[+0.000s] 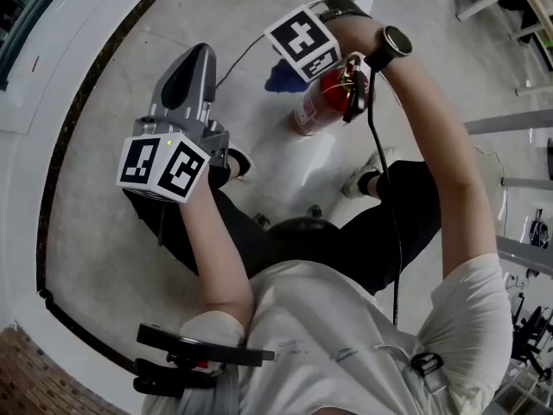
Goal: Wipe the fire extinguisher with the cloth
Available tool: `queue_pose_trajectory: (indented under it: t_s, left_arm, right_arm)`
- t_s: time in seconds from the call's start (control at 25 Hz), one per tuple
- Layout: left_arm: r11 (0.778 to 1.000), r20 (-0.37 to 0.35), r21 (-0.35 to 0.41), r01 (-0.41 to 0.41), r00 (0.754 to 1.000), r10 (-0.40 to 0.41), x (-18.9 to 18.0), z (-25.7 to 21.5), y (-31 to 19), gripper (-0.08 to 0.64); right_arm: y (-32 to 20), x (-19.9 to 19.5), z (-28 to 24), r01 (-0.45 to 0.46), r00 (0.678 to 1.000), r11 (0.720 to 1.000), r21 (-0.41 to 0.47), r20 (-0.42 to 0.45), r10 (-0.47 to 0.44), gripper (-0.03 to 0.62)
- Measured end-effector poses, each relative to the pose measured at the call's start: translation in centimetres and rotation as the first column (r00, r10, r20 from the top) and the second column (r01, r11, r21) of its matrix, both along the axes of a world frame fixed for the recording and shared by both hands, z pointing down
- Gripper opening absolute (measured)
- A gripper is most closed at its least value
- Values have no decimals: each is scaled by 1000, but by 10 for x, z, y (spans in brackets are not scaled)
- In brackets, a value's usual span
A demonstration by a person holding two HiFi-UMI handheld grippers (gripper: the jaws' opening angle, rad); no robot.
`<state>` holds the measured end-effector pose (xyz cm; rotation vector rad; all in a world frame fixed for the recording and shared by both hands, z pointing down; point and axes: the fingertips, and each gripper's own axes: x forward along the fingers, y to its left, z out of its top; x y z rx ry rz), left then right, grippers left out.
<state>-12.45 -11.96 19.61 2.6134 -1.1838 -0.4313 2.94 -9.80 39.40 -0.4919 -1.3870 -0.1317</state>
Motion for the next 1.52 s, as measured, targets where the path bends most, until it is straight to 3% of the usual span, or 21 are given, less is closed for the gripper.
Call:
queue_pose_trajectory:
  t_s: [0.04,0.12,0.24,0.32,0.4,0.48,0.52,0.64,0.72,0.76,0.88,0.96,1.0,1.08,1.2,1.28,1.44,1.52]
  left_arm:
    - [1000,-4,4,-6,1000,6,5,-2,8,0]
    - [1000,-5,11,-28,1000,28,17,-4,24,0]
    - [998,22,19,-60,998,60,40,-4,56,0]
    - [998,50,29,-60,997,59,52,-3,81,0]
    - [997,79,43,-57,995,54,64,-1,108,0]
    - [996,104,60,-63,993,57,79,3,137,0]
    - [995,112,67,-67,992,59,87,5,153,0]
    - [996,141,71,-57,989,47,107,11,203,0]
    - [994,158,93,-55,987,40,121,13,235,0]
    - [993,171,102,-55,985,37,128,14,250,0]
    - [992,218,123,-42,976,15,148,17,287,0]
    - [990,236,135,-34,972,1,155,20,315,0]
    - [989,238,143,-37,971,2,157,21,331,0]
    - [985,231,166,-48,973,9,160,19,356,0]
    - [984,205,175,-34,979,-3,164,9,355,0]
    - [986,203,165,-19,979,-15,169,5,343,0]
    - [985,245,171,-25,969,-18,182,6,339,0]
    - [984,271,177,-23,962,-26,184,7,341,0]
  right_arm:
    - [-10,-8,-21,-57,990,994,91,136,44,77]
    - [-21,-21,-68,-200,911,949,244,403,89,77]
    - [-18,-9,-131,-427,739,811,399,671,59,78]
    - [1,6,-168,-581,586,705,407,810,16,78]
    - [33,22,-199,-725,372,617,307,928,-25,80]
    - [75,40,-217,-815,156,557,159,986,-54,81]
    - [97,50,-217,-844,68,529,89,996,-59,83]
    - [160,76,-201,-895,-145,433,-104,988,-61,84]
    - [206,83,-190,-890,-258,404,-209,964,-70,84]
    - [228,84,-186,-883,-297,400,-244,952,-76,84]
    - [282,88,-171,-867,-389,372,-331,917,-91,83]
    - [311,96,-152,-859,-447,318,-402,891,-83,81]
    - [326,99,-142,-854,-468,295,-428,880,-78,81]
    - [348,103,-135,-847,-490,288,-447,867,-95,81]
    - [349,107,-145,-836,-509,295,-463,855,-101,81]
    - [341,107,-153,-837,-516,263,-479,852,-89,81]
    - [337,115,-161,-888,-444,211,-410,882,-156,80]
    - [340,120,-162,-898,-429,184,-400,888,-167,80]
